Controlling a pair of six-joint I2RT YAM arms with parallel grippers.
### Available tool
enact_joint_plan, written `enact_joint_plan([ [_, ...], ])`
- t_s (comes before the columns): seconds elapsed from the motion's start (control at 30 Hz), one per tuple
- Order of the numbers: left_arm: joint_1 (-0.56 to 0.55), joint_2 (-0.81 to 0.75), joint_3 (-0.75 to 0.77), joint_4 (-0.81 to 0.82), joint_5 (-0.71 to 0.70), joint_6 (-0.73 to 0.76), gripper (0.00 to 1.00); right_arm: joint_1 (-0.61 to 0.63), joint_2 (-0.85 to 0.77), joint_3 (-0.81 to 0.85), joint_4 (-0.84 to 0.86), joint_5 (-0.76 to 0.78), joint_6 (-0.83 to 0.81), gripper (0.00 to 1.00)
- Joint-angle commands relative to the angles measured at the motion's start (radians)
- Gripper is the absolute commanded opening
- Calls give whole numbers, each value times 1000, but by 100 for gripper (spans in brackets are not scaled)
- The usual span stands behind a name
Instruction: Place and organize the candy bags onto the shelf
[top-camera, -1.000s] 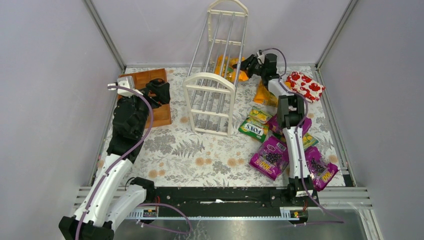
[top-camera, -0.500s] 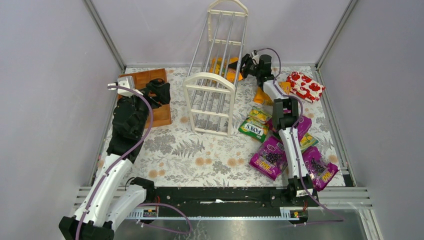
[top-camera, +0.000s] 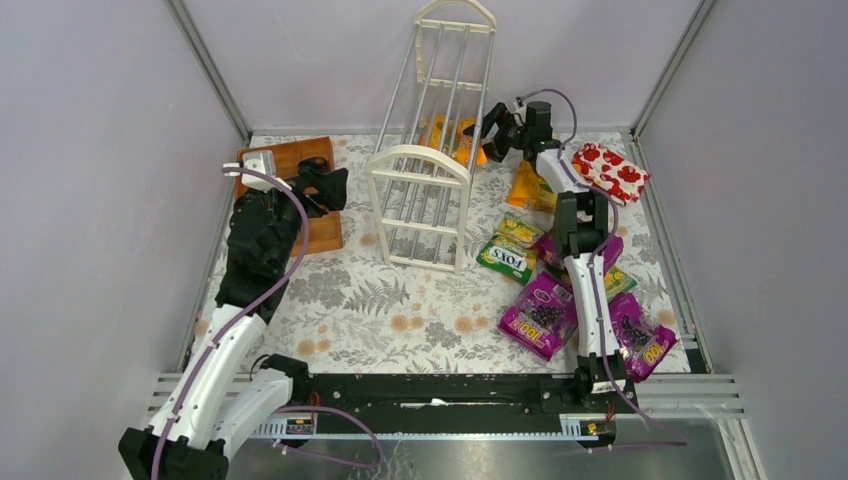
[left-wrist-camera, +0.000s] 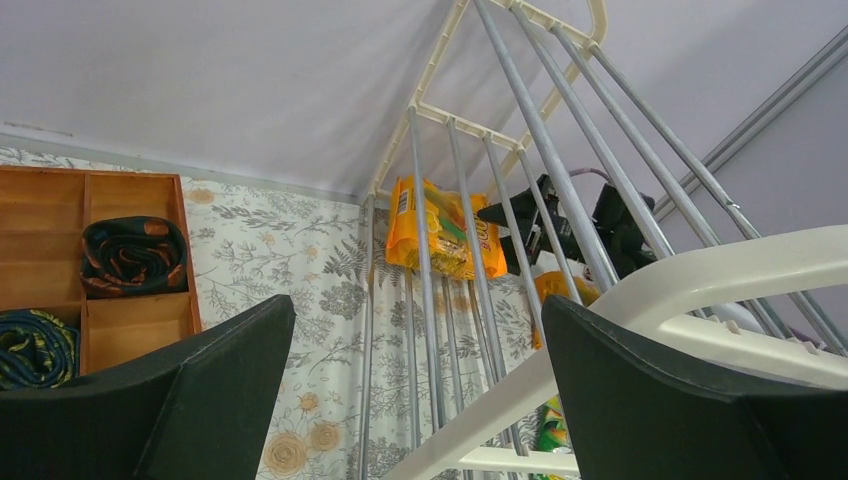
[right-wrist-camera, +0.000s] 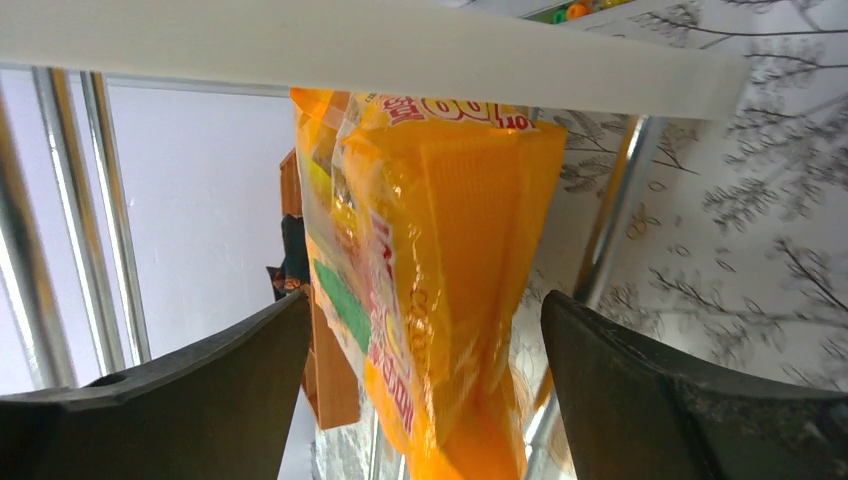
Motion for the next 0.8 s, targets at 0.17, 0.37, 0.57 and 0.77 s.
enact_joint_plan([
  [0.17, 6, -9, 27, 51, 29, -13, 99, -22, -257, -245, -20, 24, -125, 92],
  [0.37, 6, 26, 34, 65, 115, -33, 99, -15, -351, -423, 51, 43, -116, 88],
  [0.57, 6, 114, 75, 44, 217, -50, 99, 5, -481, -767, 296, 42, -58, 88],
  [0.77, 6, 100, 74, 42, 216, -62, 99, 31, -491, -885, 341, 23, -45, 71],
])
